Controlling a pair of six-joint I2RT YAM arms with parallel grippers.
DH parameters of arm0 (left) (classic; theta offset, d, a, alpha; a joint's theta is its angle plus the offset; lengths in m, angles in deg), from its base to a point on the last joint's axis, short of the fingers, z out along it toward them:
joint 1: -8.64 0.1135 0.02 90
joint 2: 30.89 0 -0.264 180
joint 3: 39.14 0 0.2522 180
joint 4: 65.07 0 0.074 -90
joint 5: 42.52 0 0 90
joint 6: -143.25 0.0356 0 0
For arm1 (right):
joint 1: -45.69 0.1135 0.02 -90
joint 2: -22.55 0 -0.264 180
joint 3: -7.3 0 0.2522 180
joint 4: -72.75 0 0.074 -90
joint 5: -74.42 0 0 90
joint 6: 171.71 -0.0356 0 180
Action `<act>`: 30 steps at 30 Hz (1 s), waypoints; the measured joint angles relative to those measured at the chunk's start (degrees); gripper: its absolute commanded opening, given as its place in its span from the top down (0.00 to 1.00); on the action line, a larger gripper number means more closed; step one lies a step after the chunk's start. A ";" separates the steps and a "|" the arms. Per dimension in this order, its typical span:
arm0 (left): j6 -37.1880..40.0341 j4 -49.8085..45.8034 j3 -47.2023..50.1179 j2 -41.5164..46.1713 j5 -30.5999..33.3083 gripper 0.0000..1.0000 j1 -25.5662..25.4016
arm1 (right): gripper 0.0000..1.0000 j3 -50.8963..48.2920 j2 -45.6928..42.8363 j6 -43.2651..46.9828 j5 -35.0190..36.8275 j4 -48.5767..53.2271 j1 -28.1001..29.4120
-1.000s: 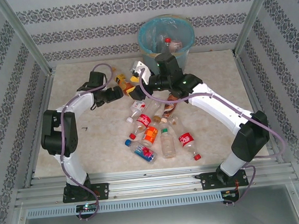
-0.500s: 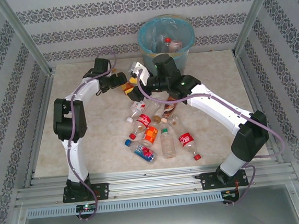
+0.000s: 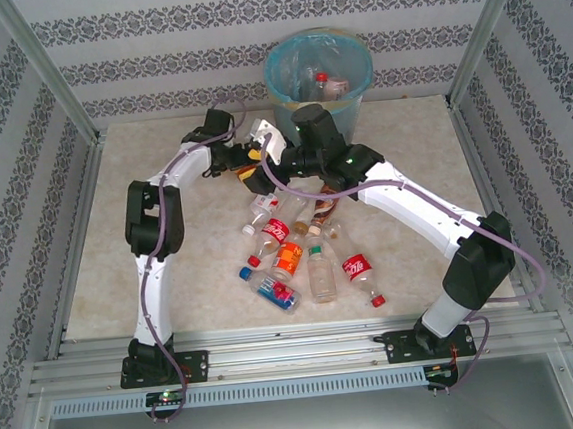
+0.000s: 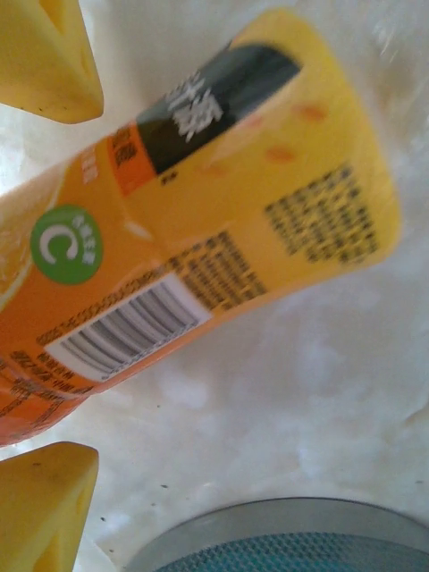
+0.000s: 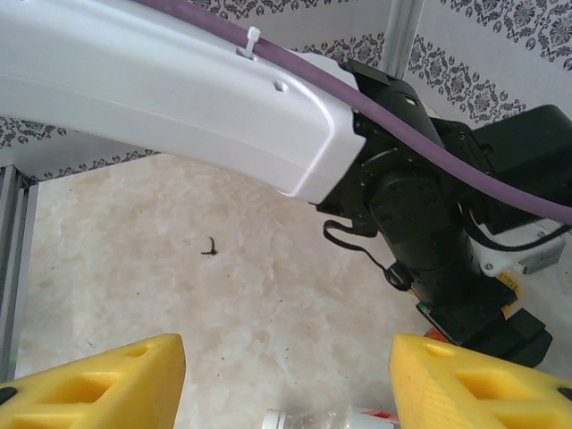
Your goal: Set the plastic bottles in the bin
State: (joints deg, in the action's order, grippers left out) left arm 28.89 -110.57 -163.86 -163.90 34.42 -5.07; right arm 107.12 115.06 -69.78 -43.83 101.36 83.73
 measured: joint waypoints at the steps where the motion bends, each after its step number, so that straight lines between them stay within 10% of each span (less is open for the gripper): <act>1: 0.20 -0.22 -0.11 -0.15 0.02 0.09 -0.20 | 0.38 0.00 0.00 -0.02 0.00 0.02 0.00; 30: 7.45 -4.44 -0.72 -1.55 4.55 0.17 -0.59 | 0.36 0.07 0.00 0.15 1.44 0.46 0.11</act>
State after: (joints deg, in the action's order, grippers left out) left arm 36.34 -115.01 -164.58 -165.45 38.96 -5.66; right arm 107.19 115.06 -69.63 -42.39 101.82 83.84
